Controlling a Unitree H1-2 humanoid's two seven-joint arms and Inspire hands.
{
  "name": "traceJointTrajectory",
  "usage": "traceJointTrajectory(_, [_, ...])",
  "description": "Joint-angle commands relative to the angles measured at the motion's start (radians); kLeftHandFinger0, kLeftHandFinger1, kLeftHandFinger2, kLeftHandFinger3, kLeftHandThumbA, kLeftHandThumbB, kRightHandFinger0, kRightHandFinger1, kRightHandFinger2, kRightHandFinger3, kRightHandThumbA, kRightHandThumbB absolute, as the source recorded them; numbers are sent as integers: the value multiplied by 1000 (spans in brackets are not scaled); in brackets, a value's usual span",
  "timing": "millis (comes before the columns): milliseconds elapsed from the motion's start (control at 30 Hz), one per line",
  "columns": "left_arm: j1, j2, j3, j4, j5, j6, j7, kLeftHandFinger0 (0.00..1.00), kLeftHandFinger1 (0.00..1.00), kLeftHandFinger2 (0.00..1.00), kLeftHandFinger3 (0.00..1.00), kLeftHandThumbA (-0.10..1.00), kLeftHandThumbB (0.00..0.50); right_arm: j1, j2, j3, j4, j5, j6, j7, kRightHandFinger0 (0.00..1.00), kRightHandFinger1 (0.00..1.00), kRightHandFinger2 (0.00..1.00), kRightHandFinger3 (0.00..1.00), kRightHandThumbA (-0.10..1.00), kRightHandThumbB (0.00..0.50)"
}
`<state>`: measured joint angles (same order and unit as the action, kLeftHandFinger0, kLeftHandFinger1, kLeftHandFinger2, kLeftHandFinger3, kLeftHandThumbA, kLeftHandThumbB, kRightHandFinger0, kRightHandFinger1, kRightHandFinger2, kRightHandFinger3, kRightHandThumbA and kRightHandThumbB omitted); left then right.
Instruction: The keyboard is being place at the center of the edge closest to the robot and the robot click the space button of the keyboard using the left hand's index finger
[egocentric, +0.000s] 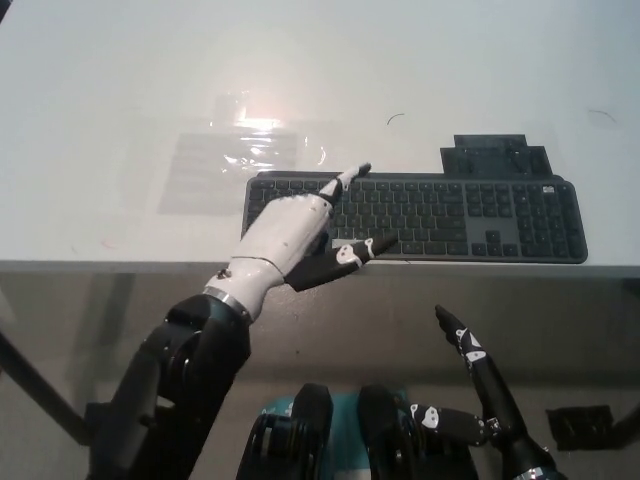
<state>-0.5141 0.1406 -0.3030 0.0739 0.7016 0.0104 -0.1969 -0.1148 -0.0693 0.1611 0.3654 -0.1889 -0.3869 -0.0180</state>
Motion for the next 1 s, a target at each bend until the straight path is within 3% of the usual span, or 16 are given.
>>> traceJointTrajectory(0, [-32, 11, -18, 53, 40, 19, 27, 0, 16, 76, 1000, 1000, 333, -22, 2, 2, -28, -13, -51, -2, 1000, 1000, 1000, 1000, 1000, 437])
traceJointTrajectory(333, [-19, 16, -47, 208, 66, 27, 72, 16, 84, 143, 1000, 1000, 366, -15, 1, 4, -26, -7, -59, 3, 1000, 1000, 1000, 1000, 1000, 427])
traceJointTrajectory(600, [-47, 23, -68, 344, 72, 11, 108, 35, 174, 211, 1000, 1000, 354, -16, -2, 3, -24, -1, -61, 8, 1000, 1000, 1000, 1000, 1000, 405])
traceJointTrajectory(700, [-50, 22, -81, 393, 67, -9, 133, 22, 163, 169, 1000, 1000, 347, -10, -4, 4, -34, -2, -51, 11, 1000, 1000, 1000, 1000, 1000, 406])
traceJointTrajectory(867, [-53, 12, -120, 464, 78, -7, 153, 0, 34, 26, 1000, 1000, 341, -19, -3, 3, -34, -13, -51, 2, 1000, 1000, 1000, 1000, 1000, 412])
traceJointTrajectory(967, [-31, 0, -145, 484, 82, -24, 183, 0, 0, 0, 1000, 1000, 367, -23, -4, 1, -30, -9, -53, 3, 1000, 1000, 1000, 1000, 1000, 414])
